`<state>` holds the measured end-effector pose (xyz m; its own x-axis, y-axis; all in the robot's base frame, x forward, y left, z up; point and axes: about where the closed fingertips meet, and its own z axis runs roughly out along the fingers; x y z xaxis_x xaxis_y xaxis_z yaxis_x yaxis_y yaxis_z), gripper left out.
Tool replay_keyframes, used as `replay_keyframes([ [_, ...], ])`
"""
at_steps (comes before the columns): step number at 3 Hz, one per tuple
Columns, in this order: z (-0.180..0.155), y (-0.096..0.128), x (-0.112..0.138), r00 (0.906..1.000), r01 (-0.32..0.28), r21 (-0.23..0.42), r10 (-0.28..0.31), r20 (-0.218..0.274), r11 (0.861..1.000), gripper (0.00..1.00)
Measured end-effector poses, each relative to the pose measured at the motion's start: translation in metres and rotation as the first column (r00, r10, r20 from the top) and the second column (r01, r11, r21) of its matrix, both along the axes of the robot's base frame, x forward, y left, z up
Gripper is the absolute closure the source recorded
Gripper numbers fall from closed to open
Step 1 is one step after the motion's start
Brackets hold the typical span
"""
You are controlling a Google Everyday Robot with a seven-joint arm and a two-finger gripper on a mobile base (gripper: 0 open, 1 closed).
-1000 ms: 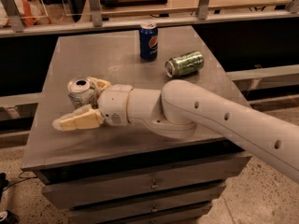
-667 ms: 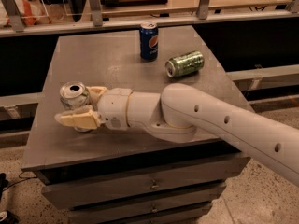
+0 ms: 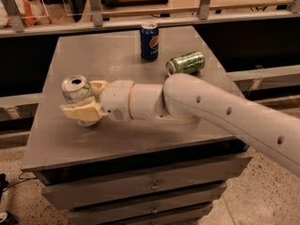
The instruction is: Knock 7up can over
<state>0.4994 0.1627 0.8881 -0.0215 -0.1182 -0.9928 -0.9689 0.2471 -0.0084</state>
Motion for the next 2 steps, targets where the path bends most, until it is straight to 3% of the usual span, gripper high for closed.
replay_keyframes([
  [1,0.034,-0.010,0.016,0.9981,-0.033,-0.096,0.038,0.049,0.995,1.00],
  [2,0.053,-0.031,0.033,0.9933,-0.050,-0.229,0.072,0.090,0.972,1.00],
])
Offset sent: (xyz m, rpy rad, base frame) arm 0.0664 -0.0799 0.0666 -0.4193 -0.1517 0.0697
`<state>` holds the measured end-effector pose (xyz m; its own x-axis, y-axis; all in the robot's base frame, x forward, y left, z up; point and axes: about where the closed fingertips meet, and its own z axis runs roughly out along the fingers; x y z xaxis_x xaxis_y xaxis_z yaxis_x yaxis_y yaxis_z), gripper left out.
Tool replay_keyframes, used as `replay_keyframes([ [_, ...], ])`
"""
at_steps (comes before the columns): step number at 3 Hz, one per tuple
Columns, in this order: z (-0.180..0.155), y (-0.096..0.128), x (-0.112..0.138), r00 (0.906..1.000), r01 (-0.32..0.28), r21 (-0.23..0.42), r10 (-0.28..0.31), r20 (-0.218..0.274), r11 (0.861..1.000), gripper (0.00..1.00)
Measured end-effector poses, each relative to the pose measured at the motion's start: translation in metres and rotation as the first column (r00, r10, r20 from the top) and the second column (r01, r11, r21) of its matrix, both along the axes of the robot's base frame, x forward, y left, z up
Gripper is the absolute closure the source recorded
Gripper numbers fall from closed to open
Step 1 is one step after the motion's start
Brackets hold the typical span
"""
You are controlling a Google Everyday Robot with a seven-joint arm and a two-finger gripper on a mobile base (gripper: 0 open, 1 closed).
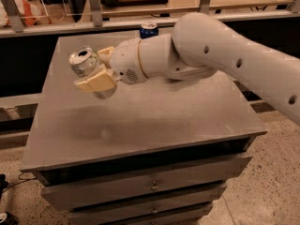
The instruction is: Knock 7up can over
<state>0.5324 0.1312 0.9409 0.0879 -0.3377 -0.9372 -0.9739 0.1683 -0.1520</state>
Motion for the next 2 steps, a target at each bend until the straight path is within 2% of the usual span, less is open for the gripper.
replay_keyframes([
  [1,0.004,-0.023,0.009,0.9989,-0.013,-0.182,0.021,0.041,0.983,1.00],
  [2,0.001,-0.046,0.015,0.9962,0.017,-0.358,0.015,0.086,0.934,1.00],
])
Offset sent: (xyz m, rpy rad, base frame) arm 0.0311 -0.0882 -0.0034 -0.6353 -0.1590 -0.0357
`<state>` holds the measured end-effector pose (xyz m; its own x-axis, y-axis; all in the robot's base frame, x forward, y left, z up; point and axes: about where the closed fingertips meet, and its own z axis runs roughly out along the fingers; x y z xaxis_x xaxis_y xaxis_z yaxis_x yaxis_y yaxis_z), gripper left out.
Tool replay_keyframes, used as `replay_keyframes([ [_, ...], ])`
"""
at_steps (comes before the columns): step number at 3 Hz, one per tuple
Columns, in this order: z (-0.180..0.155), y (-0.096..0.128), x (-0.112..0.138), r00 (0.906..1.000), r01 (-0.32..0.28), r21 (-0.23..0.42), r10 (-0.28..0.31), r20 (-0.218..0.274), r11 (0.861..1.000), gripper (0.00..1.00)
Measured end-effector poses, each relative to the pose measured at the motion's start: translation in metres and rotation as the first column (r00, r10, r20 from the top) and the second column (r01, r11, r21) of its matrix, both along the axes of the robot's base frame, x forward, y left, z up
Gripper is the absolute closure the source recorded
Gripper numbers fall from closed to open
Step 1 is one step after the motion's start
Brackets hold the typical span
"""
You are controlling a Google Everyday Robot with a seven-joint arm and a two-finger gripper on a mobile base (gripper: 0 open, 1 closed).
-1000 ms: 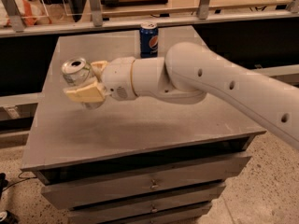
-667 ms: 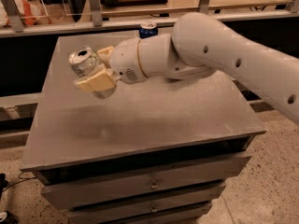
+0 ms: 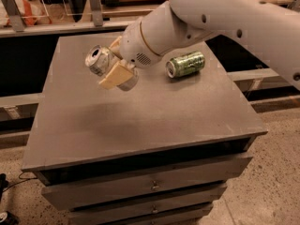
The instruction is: Knock 7up can over
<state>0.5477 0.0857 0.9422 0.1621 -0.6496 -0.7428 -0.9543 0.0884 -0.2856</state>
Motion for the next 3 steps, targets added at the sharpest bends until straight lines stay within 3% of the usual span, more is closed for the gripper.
replay_keyframes([
  [1,-0.003,-0.020,0.007,0.9983,0.019,-0.169,-0.009,0.058,0.985,1.00],
  [3,-0.018,-0.032,0.014,0.9928,0.014,-0.395,0.034,0.115,0.919,1.00],
])
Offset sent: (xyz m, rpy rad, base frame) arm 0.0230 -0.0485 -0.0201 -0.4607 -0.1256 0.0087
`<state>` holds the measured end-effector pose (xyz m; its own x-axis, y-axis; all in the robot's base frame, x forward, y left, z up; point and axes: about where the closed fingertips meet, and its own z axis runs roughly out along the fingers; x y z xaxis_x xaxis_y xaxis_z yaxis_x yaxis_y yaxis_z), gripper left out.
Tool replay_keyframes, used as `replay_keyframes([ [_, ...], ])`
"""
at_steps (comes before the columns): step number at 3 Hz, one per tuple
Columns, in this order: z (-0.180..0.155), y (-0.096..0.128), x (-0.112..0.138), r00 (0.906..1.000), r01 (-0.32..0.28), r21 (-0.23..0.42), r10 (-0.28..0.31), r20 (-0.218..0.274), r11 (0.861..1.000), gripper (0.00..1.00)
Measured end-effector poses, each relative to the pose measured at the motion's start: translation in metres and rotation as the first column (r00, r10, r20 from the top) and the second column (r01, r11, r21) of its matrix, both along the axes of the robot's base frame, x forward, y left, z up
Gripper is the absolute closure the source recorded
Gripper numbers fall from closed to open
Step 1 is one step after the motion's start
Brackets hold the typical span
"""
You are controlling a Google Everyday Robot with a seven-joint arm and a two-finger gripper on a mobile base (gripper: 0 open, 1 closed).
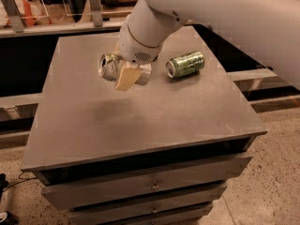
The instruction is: Knock 7up can over
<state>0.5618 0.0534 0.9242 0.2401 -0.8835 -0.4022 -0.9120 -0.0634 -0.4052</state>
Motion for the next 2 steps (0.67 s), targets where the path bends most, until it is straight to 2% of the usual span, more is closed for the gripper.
replay_keyframes([
  [1,-0.010,0.006,-0.001,0.9992,-0.028,-0.097,0.031,0.025,0.995,1.00],
  [2,-0.024,0.012,-0.005,0.9981,-0.053,-0.165,0.058,0.022,0.985,1.00],
])
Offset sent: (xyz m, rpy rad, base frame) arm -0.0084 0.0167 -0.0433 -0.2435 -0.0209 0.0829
